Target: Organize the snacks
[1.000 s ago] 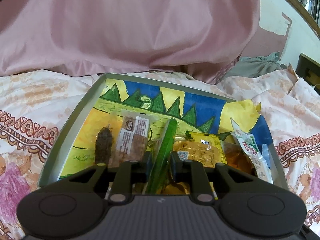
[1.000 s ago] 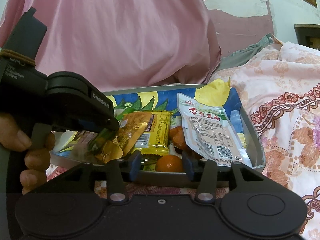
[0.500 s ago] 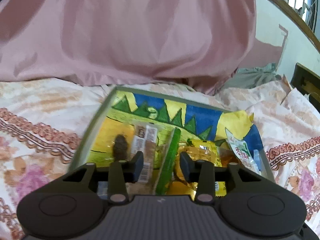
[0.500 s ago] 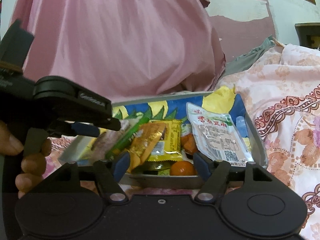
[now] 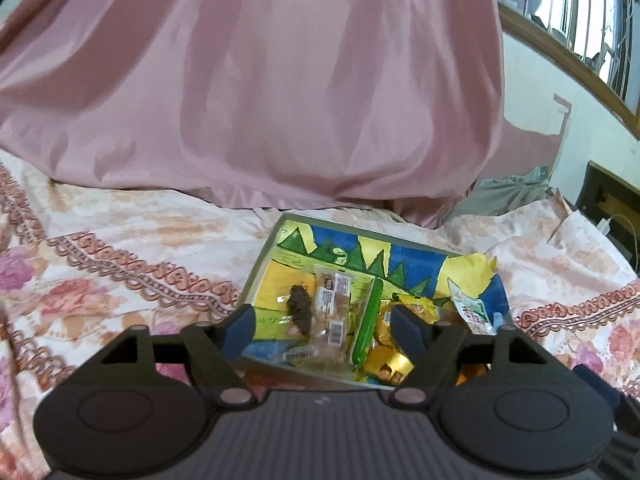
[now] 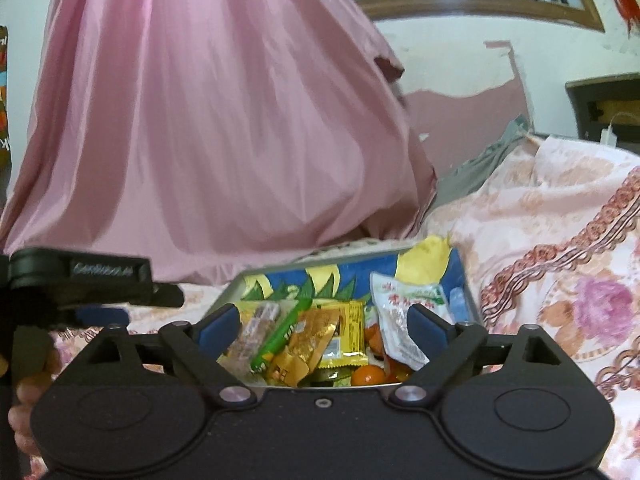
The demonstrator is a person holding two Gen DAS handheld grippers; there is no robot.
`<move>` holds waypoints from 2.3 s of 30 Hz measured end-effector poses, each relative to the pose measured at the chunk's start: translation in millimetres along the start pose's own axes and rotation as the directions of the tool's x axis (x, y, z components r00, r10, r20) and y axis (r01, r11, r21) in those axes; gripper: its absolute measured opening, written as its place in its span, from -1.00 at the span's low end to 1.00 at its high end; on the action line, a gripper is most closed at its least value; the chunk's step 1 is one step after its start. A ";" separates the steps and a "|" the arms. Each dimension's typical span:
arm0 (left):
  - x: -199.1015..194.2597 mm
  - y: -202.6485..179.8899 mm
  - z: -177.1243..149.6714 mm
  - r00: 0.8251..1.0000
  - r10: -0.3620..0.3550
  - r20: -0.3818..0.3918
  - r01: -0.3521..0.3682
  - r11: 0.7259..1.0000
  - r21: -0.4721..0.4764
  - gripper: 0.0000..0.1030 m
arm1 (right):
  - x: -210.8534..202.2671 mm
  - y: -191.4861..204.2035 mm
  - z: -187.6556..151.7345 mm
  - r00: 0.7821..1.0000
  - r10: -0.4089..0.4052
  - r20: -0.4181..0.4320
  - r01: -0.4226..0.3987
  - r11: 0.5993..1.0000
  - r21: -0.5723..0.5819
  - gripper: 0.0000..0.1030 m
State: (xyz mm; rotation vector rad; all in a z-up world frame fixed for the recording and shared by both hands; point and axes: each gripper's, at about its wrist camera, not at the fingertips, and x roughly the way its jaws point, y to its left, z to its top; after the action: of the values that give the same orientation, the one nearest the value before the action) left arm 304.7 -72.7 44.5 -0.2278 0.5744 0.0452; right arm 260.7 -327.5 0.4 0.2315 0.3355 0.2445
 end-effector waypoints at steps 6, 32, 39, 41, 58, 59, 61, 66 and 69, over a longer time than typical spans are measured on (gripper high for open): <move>-42.7 11.6 -10.2 0.999 0.018 0.045 -0.018 1.000 -0.016 0.82 | -38.0 6.8 7.0 0.999 -0.003 0.042 0.003 1.000 -0.019 0.91; -147.2 70.7 -113.6 0.994 0.079 0.074 -0.083 0.995 0.048 0.99 | -144.1 64.4 -50.8 1.000 -0.011 -0.020 0.010 0.998 -0.054 0.99; -143.1 82.9 -126.4 0.996 0.080 0.047 -0.082 0.996 0.040 0.99 | -148.0 70.2 -65.2 0.998 -0.034 -0.059 0.030 0.998 -0.061 0.99; -142.6 85.1 -128.9 0.996 0.080 0.045 -0.082 0.996 0.043 0.99 | -145.6 71.1 -68.9 0.996 -0.039 -0.076 0.035 0.998 -0.059 0.99; -122.6 106.0 -143.0 0.995 0.096 -0.009 -0.096 0.995 0.028 0.99 | -121.6 76.4 -88.9 0.980 -0.068 -0.187 0.052 0.994 -0.093 0.99; -121.7 107.4 -143.8 0.995 0.095 -0.013 -0.095 0.995 0.027 0.99 | -120.3 77.0 -89.6 0.979 -0.070 -0.192 0.052 0.994 -0.096 0.99; -120.4 110.5 -145.2 0.995 0.094 -0.018 -0.094 0.995 0.015 0.99 | -117.5 78.3 -91.6 0.976 -0.073 -0.203 0.052 0.993 -0.103 0.99; -117.9 117.0 -147.0 0.995 0.095 -0.028 -0.095 0.995 -0.007 0.99 | -112.8 79.8 -94.9 0.972 -0.079 -0.220 0.055 0.992 -0.114 0.99; -116.7 119.0 -147.3 0.994 0.100 -0.032 -0.101 0.995 -0.011 0.99 | -110.5 79.5 -95.2 0.971 -0.079 -0.226 0.055 0.992 -0.112 0.99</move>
State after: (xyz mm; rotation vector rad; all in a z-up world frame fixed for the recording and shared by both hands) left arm 115.7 12.3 -36.1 -0.2121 0.6166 0.1428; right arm 110.4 -265.2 -33.5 0.0873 0.5584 0.2218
